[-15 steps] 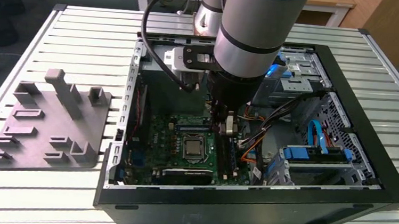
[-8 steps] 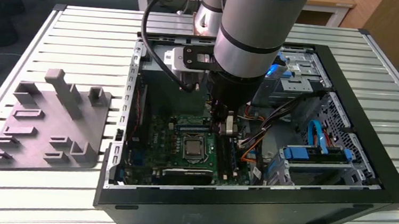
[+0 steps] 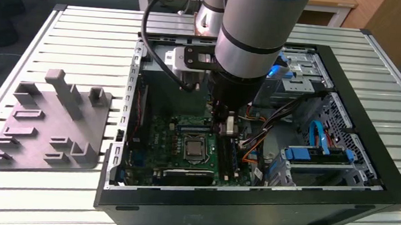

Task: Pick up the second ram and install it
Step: 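Insert the second ram into the second slot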

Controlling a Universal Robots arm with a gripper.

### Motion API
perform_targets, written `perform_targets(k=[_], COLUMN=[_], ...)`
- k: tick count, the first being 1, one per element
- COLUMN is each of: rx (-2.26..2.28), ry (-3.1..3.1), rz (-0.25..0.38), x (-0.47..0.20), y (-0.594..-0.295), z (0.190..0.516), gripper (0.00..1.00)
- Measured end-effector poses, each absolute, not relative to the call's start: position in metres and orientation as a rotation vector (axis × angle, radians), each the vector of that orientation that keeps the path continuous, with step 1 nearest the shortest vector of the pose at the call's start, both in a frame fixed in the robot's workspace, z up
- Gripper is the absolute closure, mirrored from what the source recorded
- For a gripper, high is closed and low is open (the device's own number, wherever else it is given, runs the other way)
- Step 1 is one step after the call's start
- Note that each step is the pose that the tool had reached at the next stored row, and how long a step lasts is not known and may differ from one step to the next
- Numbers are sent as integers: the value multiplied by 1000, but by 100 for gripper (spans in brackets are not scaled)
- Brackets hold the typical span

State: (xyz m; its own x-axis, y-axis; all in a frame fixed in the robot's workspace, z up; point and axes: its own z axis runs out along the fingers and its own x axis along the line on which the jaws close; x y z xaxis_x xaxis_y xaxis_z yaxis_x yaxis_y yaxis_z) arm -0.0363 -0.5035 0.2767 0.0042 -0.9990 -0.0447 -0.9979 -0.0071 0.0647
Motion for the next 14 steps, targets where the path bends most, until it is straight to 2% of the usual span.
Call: perform_targets(k=[14], rx=[2005], ry=[-2406], rz=[-122], x=[-36], y=[-504], z=[276], gripper=[86])
